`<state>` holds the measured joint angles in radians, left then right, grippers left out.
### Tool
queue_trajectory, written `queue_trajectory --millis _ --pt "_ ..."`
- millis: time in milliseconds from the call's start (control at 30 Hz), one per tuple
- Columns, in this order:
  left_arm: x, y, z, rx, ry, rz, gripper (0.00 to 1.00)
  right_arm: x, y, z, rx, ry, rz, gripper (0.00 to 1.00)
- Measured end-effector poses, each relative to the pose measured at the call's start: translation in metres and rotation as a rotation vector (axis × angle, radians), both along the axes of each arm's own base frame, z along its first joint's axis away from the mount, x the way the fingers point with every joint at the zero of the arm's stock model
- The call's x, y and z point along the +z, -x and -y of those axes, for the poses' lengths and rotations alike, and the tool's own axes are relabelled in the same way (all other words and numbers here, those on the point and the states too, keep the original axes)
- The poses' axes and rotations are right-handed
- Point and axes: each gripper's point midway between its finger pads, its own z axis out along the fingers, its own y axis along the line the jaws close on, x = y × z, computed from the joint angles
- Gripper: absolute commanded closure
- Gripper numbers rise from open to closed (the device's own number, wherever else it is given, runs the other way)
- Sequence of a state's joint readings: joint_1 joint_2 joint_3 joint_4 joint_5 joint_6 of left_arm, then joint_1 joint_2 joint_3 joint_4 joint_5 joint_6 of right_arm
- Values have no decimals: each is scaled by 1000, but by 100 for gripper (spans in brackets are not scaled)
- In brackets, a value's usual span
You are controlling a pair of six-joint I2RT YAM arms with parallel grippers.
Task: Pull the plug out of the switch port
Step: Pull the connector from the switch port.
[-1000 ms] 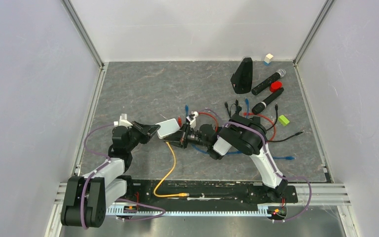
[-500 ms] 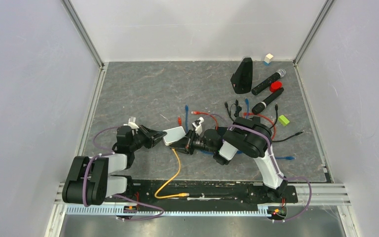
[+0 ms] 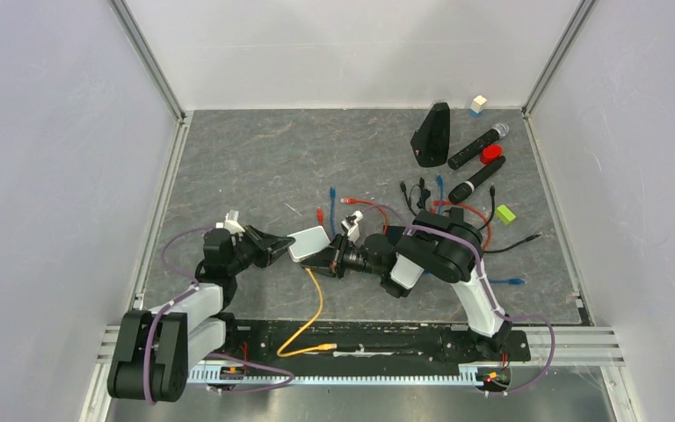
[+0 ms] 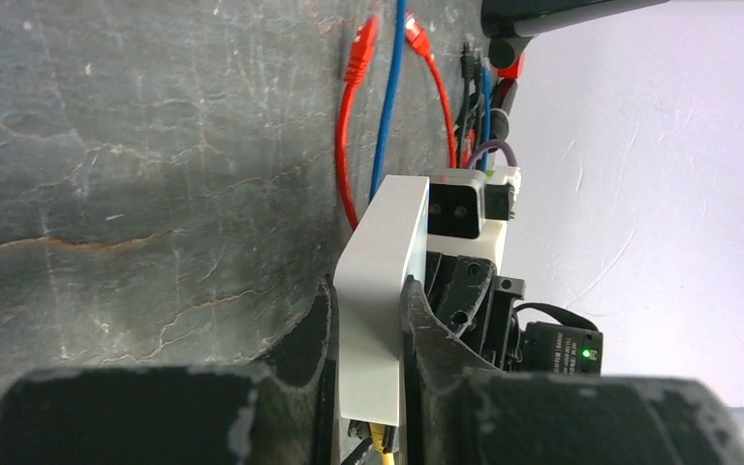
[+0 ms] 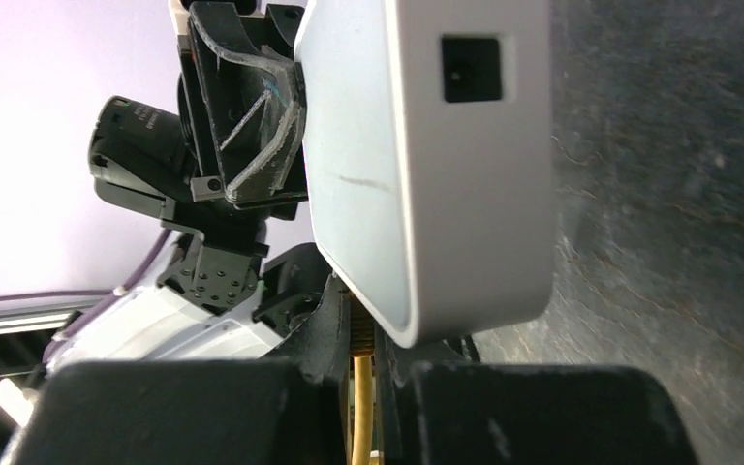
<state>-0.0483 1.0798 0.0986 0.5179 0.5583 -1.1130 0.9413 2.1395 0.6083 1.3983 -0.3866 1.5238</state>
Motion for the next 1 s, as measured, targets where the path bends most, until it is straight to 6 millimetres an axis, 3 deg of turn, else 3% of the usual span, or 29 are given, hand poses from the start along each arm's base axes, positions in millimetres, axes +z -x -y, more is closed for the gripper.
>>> queue_trajectory --millis 33,133,267,367,600,800,1000 --pt "3 -1 0 0 2 13 98 3 -2 -1 -4 -19 1 98" --pt "12 -4 -5 19 -3 55 98 9 -10 -5 -9 -73 -4 74" --pt "20 -14 -26 122 -50 124 98 9 -16 -7 11 -83 -15 60" --pt "29 -22 -39 192 -72 170 98 3 -20 -6 15 -58 -15 59" --pt "30 -24 -43 215 -81 178 98 9 -29 -14 14 -67 6 46" --pt "28 -24 -43 214 -82 171 98 20 -39 -27 17 -89 33 49" --pt "25 -23 -43 214 -82 162 98 24 -47 -38 18 -105 42 61"
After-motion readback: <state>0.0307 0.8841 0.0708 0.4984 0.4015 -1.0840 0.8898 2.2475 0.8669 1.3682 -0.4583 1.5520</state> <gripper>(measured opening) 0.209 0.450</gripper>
